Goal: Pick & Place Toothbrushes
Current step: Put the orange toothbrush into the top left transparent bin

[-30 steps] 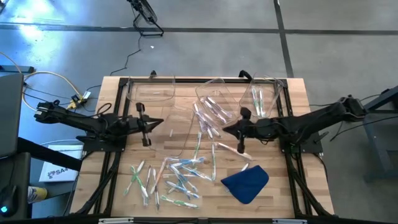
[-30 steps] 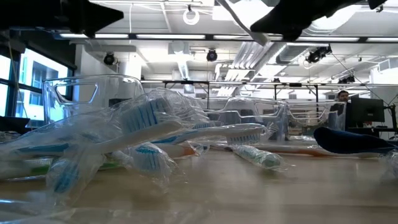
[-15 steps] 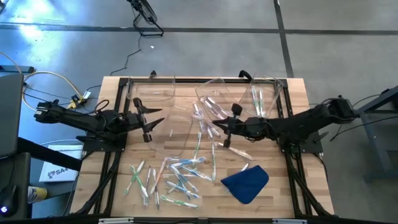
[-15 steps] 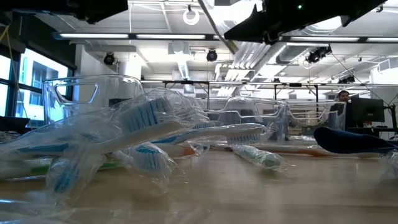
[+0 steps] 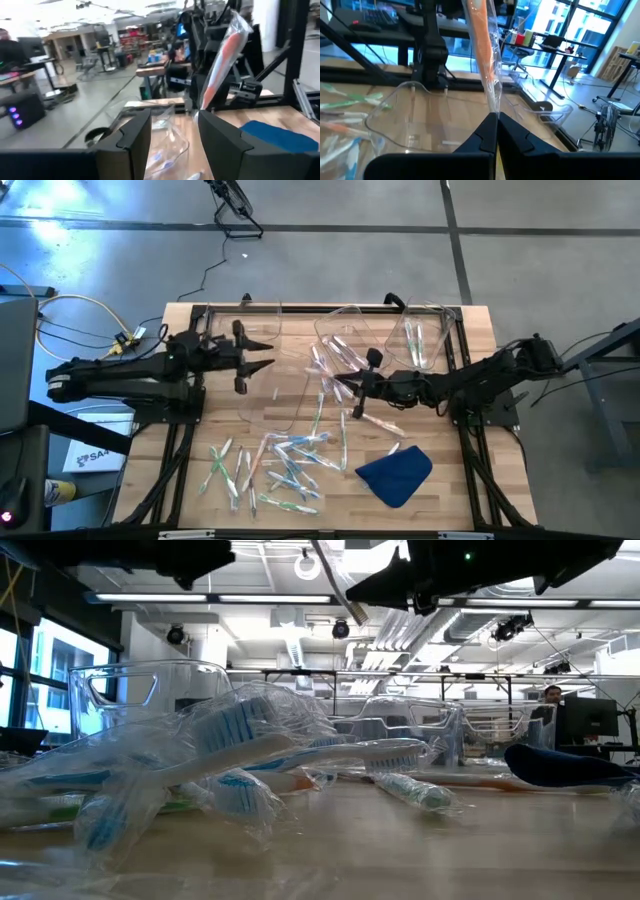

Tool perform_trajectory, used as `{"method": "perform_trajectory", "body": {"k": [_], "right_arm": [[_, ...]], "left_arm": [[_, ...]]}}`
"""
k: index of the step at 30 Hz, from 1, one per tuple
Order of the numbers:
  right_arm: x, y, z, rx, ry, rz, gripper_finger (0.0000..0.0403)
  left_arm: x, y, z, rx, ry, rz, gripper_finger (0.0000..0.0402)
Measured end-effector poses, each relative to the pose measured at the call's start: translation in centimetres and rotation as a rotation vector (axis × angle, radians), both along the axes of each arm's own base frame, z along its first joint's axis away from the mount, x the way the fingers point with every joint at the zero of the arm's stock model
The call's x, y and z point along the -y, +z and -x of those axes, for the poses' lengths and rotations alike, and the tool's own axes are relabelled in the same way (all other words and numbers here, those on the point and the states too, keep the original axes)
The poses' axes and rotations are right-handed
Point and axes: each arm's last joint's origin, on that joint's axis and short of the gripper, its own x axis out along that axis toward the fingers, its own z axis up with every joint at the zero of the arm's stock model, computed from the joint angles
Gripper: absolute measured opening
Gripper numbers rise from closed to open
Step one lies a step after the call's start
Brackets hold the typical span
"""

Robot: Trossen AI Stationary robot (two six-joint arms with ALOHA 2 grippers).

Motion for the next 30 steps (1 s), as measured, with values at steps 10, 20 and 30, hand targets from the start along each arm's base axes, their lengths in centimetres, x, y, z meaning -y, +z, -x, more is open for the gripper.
{"method": "perform_trajectory", "body": {"k": [10, 20, 30], "right_arm": [[0.0, 0.1, 0.0, 0.008, -0.014, -0.003, 0.0003], [0.0, -0.1, 0.0, -0.009, -0.017, -0.002, 0.0003], [0.2, -0.4, 0.1, -0.024, -0.052, -0.040, 0.0003]], "left_arm": [[-1.1, -2.2, -6.0, 0.121, -0.148, -0.060, 0.0159], [-0.9, -2.0, -10.8, 0.158, -0.261, -0.150, 0.0159], [0.5, -0.9, -12.0, 0.156, -0.319, -0.274, 0.0159]]}}
